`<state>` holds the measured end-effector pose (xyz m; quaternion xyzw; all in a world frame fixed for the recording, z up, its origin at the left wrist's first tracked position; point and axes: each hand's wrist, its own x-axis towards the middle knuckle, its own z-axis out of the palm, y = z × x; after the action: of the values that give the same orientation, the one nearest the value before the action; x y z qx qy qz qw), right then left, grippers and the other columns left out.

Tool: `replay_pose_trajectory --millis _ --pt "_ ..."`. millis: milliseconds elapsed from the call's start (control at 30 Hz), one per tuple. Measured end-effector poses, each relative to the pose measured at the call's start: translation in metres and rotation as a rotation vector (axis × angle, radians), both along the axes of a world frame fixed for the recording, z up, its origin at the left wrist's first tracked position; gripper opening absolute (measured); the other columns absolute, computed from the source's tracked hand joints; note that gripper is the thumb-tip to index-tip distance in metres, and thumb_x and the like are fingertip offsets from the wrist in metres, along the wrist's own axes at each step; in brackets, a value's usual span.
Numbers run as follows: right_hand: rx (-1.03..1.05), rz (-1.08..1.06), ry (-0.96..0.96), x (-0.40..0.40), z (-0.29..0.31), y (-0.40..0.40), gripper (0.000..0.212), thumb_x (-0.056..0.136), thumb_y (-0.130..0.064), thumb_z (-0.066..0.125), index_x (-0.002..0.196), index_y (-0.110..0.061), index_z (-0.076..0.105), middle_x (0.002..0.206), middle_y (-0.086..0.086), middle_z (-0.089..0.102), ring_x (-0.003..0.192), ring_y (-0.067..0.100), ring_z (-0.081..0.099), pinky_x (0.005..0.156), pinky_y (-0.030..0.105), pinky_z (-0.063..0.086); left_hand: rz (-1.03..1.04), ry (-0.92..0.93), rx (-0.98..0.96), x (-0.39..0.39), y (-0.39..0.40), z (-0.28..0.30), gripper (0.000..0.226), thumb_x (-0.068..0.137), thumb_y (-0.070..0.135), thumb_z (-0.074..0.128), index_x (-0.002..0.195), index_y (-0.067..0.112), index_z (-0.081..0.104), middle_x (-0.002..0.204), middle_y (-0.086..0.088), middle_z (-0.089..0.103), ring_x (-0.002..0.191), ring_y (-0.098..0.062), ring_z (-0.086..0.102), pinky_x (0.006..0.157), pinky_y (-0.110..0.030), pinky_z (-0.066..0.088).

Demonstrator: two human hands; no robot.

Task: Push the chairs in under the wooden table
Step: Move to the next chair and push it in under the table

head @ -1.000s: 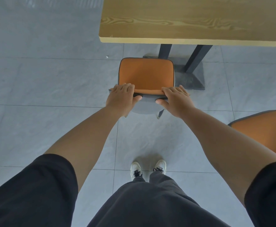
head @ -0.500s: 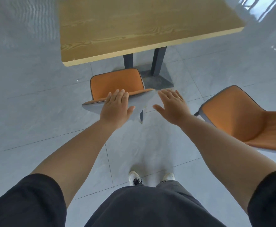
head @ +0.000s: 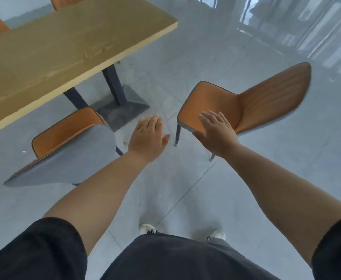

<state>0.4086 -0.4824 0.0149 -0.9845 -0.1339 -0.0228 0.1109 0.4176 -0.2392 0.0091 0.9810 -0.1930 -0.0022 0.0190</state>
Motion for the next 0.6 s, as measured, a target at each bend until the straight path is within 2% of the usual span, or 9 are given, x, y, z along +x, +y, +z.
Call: replay_pose_trajectory --millis 267,600 --pt "0.024 -0.189 -0.043 -0.047 0.008 -0.17 0.06 0.095 -0.047 0.048 0.142 -0.01 0.042 0.148 0.008 0.043 0.142 0.026 0.027 0.118 0.043 0.014 -0.156 -0.019 -0.066 -0.014 -0.177 0.005 0.066 0.099 0.05 0.03 0.143 0.001 0.033 0.15 -0.02 0.036 0.14 -0.035 0.029 0.117 -0.048 0.021" --pt "0.019 -0.403 -0.05 -0.101 0.014 -0.343 0.065 0.095 -0.052 0.042 0.143 -0.008 0.04 0.148 0.01 0.042 0.142 0.027 0.027 0.118 0.04 0.01 -0.314 -0.034 -0.098 -0.022 -0.362 0.016 0.063 0.1 0.049 0.032 0.142 0.003 0.037 0.149 -0.018 0.039 0.141 -0.034 0.029 0.116 -0.046 0.018"
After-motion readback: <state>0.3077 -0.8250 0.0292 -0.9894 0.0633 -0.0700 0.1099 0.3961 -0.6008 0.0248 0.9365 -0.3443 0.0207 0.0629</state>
